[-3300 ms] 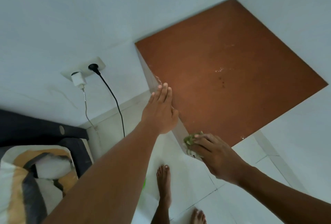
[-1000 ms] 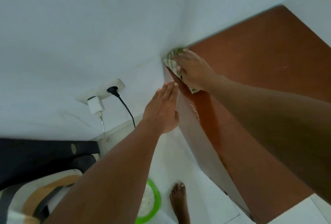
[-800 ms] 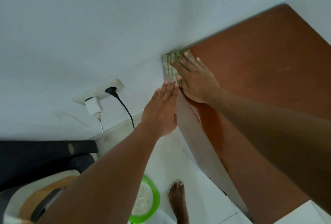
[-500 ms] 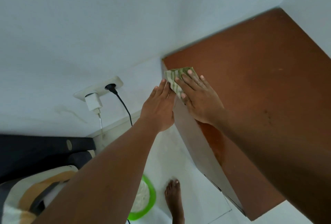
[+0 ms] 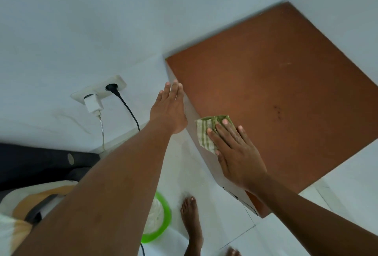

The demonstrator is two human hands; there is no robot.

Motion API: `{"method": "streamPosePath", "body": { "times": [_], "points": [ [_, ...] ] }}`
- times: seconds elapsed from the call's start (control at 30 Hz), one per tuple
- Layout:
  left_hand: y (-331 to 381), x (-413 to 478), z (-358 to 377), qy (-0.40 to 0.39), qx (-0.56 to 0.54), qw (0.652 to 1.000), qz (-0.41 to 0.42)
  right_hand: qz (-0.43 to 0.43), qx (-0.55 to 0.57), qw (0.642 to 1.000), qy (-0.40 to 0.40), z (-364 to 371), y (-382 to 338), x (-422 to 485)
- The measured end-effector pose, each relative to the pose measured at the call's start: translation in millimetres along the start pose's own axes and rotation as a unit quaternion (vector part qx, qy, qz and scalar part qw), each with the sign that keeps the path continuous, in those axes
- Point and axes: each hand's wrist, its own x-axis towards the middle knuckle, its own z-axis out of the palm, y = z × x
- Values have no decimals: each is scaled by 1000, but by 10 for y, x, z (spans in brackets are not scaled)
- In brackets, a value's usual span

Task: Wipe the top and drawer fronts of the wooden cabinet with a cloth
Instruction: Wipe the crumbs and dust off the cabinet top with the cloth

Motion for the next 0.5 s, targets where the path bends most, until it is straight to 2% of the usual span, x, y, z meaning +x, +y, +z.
{"method": "streamPosePath", "body": {
  "times": [0.1,0.5],
  "points": [
    [139,-145,57,0,-1,1000,1,10,-3,1000,3,30,-18,-289],
    [930,-1213,591,5,30,995,92,19,0,999,28,165,-94,-1600]
  ]
}}
